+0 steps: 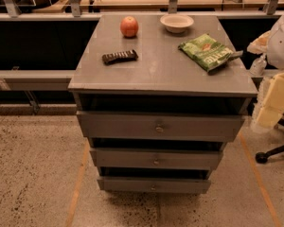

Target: Move green jalapeno chip bag near apple

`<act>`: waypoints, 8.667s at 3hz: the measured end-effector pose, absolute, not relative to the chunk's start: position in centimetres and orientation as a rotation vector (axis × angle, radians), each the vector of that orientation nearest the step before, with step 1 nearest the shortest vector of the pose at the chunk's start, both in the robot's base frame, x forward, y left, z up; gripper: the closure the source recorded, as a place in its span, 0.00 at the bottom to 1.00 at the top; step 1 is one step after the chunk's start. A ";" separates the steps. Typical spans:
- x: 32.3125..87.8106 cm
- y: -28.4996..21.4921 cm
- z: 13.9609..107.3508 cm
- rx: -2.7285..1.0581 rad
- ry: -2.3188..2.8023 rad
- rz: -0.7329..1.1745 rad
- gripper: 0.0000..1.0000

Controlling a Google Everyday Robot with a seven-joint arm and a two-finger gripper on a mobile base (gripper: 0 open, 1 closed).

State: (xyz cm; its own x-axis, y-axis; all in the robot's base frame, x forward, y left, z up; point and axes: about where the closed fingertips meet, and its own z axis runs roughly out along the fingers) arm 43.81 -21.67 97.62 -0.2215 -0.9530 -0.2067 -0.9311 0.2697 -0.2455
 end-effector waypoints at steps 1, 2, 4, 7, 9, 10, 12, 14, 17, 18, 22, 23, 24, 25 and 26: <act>43.8 -21.7 97.6 -1.725 2.232 -0.099 0.00; 45.4 -21.7 97.2 -1.665 2.211 -0.067 0.00; 53.1 -23.9 95.0 -1.249 2.087 0.176 0.00; 58.1 -24.1 96.1 -1.045 1.931 0.172 0.00; 64.2 -23.9 94.6 -0.975 1.882 0.158 0.00; 68.2 -26.2 92.7 -0.858 1.883 0.178 0.00; 69.4 -25.2 91.7 -0.842 1.872 0.230 0.00; 74.0 -23.9 88.9 -0.786 1.860 0.339 0.00; 77.4 -27.6 85.5 -0.690 1.898 0.279 0.17; 77.6 -26.7 85.1 -0.720 1.880 0.316 0.41; 83.7 -13.8 89.8 -0.882 1.638 0.422 1.00; 84.9 -11.9 90.0 -0.922 1.624 0.432 1.00; 85.9 -10.5 90.0 -0.946 1.638 0.429 0.83; 86.5 -9.7 89.9 -0.957 1.651 0.427 0.59; 87.0 -9.2 89.8 -0.959 1.657 0.427 0.35</act>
Offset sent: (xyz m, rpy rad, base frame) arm 0.0479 -0.0018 -0.0160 0.1613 -0.0653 -0.0569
